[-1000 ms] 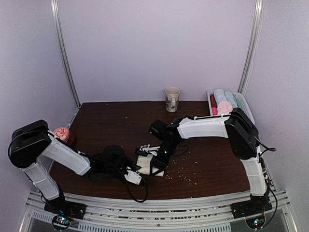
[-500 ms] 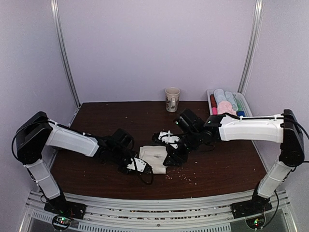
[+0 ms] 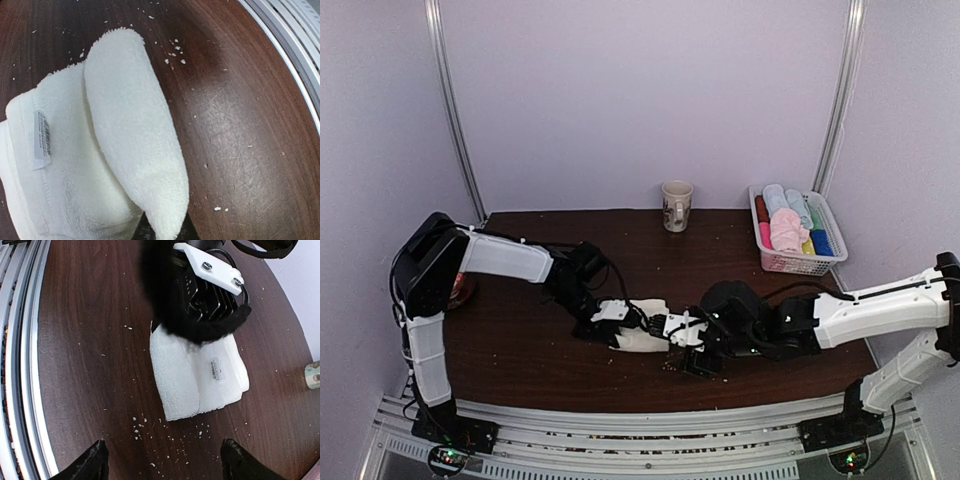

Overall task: Roll the towels
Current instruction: Roll the towel at the center of the board.

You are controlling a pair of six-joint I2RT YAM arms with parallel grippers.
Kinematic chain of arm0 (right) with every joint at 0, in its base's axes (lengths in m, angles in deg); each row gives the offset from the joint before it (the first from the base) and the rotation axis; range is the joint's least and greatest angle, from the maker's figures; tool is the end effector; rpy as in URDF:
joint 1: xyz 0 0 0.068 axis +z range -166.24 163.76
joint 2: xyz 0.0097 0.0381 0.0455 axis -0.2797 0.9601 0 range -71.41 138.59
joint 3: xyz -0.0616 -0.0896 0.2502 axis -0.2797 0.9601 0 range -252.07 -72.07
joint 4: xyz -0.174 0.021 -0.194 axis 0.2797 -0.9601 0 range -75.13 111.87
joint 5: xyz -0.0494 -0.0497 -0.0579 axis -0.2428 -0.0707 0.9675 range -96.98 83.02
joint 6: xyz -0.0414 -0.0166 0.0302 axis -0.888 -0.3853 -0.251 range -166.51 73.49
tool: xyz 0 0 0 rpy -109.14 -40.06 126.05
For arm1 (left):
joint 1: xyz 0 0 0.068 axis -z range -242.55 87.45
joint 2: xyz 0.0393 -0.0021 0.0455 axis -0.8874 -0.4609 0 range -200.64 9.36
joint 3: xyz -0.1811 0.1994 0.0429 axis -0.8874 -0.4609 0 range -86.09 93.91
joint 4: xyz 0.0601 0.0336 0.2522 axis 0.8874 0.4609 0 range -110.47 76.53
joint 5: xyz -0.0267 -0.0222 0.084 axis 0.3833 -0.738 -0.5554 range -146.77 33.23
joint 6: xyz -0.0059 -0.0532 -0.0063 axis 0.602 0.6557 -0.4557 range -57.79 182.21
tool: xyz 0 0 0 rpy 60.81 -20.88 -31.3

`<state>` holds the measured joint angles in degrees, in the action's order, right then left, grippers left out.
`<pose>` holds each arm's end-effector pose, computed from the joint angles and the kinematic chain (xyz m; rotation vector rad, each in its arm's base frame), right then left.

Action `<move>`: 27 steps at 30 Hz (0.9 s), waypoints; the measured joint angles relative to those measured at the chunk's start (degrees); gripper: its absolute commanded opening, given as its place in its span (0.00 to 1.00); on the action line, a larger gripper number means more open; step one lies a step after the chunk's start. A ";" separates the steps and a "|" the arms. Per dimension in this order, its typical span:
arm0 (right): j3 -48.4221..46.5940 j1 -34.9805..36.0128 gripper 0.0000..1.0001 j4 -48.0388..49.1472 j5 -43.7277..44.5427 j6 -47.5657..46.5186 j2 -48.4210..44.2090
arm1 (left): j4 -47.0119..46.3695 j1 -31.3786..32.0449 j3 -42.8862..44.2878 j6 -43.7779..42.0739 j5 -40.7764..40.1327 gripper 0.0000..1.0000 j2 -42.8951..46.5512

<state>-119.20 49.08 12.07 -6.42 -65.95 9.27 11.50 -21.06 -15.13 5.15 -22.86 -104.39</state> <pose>0.1232 0.2672 0.2134 -1.5871 1.7466 0.3859 0.2670 -0.2626 0.1329 2.1192 1.6790 -0.7671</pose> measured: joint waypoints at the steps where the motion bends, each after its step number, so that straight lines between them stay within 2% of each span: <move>1: 1.27 0.33 0.78 1.97 1.03 -0.87 -0.35 | 1.29 -0.35 0.81 -0.04 0.92 0.00 -0.66; 8: 4.28 2.95 0.78 11.50 6.56 -7.98 2.21 | 9.25 -2.05 6.32 -1.03 5.60 0.00 -4.90; 16: -0.37 6.97 0.74 15.37 15.30 -15.65 16.68 | 19.56 -3.76 14.25 -2.49 10.73 0.00 -11.10; 19: -0.63 7.34 0.71 17.49 18.01 -17.53 19.76 | 22.84 -4.48 16.46 -3.15 12.35 0.00 -13.03; 27: -4.87 7.34 0.53 20.94 24.26 -20.00 26.97 | 30.58 -6.56 21.68 -4.39 16.96 0.00 -18.01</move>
<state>-124.08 56.42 33.01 17.84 -85.95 36.25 42.08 -27.61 6.55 0.76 -5.90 -122.40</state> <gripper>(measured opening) 0.588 0.056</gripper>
